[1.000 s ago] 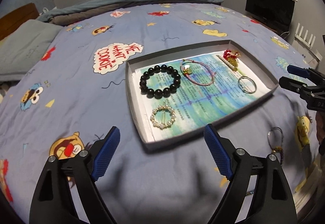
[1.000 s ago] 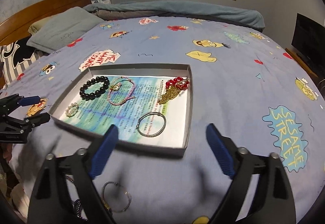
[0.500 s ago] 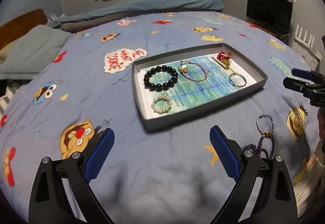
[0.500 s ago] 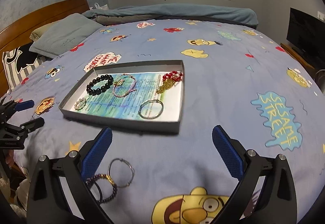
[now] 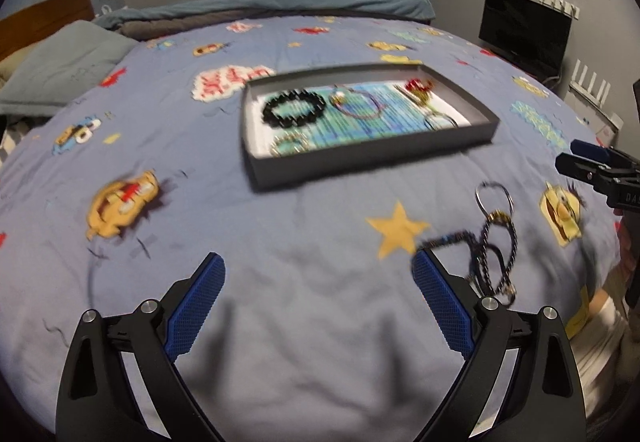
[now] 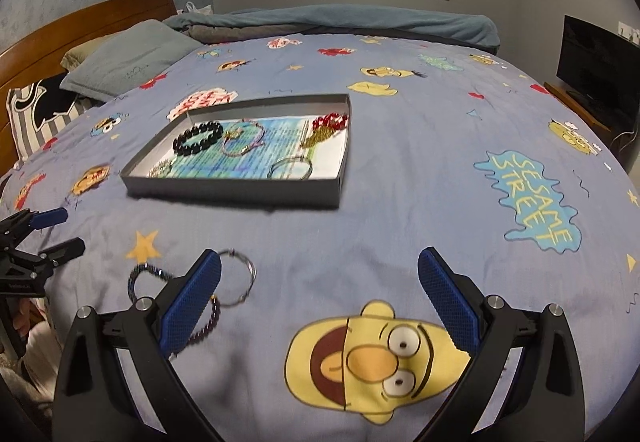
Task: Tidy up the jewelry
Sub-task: 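Move both open tools back to the blue and garnet bead bracelets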
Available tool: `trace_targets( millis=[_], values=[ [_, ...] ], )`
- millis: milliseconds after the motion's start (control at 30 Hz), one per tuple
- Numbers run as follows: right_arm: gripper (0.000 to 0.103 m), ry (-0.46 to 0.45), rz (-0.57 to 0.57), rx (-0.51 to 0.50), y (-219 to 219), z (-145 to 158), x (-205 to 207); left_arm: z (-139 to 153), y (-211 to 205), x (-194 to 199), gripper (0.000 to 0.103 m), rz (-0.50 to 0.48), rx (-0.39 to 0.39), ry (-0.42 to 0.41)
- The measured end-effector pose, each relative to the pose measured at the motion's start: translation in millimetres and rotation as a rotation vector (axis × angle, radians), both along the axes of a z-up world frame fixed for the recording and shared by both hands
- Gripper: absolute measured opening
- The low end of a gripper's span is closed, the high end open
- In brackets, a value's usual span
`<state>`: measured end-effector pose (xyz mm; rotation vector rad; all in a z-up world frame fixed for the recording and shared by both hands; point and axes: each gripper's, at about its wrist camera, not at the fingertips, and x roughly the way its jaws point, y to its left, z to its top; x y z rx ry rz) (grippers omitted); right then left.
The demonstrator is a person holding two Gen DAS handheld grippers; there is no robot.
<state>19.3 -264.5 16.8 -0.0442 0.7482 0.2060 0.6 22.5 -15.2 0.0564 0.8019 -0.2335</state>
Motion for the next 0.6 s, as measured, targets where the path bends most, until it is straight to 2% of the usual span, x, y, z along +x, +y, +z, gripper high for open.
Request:
trace_targets(
  millis=[200,433,600],
  values=[
    [0.097,0.017,0.029,-0.007,6,-13,-12,-16,-20,-8,0.095,-0.042,0.016,0.027],
    [0.097,0.042,0.074,0.001,19,-27,-19,-15,-34,-8,0.093,-0.071,0.018,0.004],
    [0.097,0.060,0.098,0.008,29,-35,-21,-17,-42,-4,0.091,-0.084,0.002,0.019]
  ],
)
